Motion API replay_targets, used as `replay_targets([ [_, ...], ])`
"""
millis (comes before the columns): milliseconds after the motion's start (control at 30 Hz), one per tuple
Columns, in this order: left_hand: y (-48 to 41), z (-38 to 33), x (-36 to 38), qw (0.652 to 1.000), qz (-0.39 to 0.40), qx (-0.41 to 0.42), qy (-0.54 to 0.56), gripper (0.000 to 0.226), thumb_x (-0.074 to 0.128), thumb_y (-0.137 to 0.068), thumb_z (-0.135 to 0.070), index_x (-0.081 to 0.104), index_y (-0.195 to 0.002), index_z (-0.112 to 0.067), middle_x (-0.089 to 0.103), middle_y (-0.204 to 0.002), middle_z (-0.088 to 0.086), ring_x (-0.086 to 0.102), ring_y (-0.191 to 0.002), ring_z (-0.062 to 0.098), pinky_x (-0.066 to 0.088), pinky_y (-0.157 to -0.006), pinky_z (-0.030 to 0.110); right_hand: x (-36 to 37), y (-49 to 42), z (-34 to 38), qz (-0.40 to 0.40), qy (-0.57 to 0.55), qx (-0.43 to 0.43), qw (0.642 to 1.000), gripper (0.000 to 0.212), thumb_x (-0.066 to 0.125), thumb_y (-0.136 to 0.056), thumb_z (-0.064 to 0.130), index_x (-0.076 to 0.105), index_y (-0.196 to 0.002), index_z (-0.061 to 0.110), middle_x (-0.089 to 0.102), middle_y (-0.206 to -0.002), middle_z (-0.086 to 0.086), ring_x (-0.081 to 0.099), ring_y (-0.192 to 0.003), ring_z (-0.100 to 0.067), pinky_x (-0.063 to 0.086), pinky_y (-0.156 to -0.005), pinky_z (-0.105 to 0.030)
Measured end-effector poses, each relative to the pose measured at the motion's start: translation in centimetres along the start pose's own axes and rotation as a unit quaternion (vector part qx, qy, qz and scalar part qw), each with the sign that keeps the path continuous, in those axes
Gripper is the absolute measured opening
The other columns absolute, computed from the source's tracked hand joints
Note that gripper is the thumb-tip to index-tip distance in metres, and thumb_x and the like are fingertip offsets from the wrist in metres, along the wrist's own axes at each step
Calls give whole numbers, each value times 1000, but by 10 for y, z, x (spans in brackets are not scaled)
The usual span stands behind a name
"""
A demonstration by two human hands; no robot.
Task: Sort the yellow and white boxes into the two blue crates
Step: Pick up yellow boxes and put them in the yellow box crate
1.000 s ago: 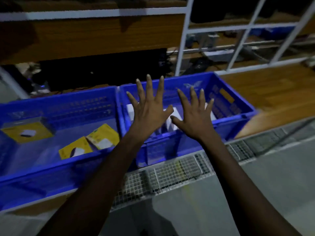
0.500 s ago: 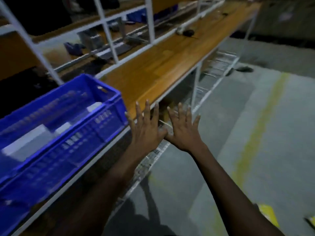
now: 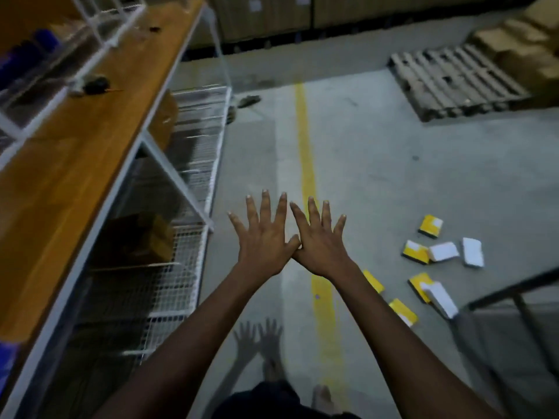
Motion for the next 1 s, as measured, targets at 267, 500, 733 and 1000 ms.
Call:
replay_targets([
  [267, -86, -154, 55, 981, 25, 192, 26, 80, 21, -86, -62, 17, -155, -23, 16, -161, 16, 14, -145, 48, 15, -100, 79, -12, 20, -178, -8, -13, 208, 978, 82, 21, -83, 68, -7, -153, 36, -12, -163, -6, -13, -148, -37, 3, -111, -70],
  [500, -161, -243, 110, 953, 62, 290, 59, 73, 26, -92, -58, 30, -152, -18, 31, -156, 19, 27, -141, 49, 22, -98, 78, 1, 25, -296, 22, -14, 340, 940, 83, 42, -90, 64, -2, -154, 35, -7, -163, -6, -8, -149, -35, 5, -112, -68],
  [733, -234, -288, 191, 926, 137, 351, 28, 74, 31, -88, -56, 31, -152, -20, 35, -154, 20, 33, -139, 47, 28, -99, 75, 41, -2, -381, 77, -20, 404, 911, 78, 47, -90, 54, 10, -154, 28, 9, -162, -7, 8, -148, -32, 14, -112, -63],
  [1000, -301, -307, 337, 908, 225, 339, -102, 83, 34, -78, -56, 41, -147, -9, 45, -144, 26, 49, -124, 50, 37, -89, 75, 146, 8, -504, 146, -15, 449, 881, 80, 54, -85, 56, 23, -151, 23, 32, -151, -14, 32, -137, -37, 32, -107, -54],
])
Point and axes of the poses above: each hand's wrist, its own y-axis away from the middle knuckle, its own x-axis out of the palm, z = x × y, the point moved 8 cm from there along -y, towards the middle knuckle
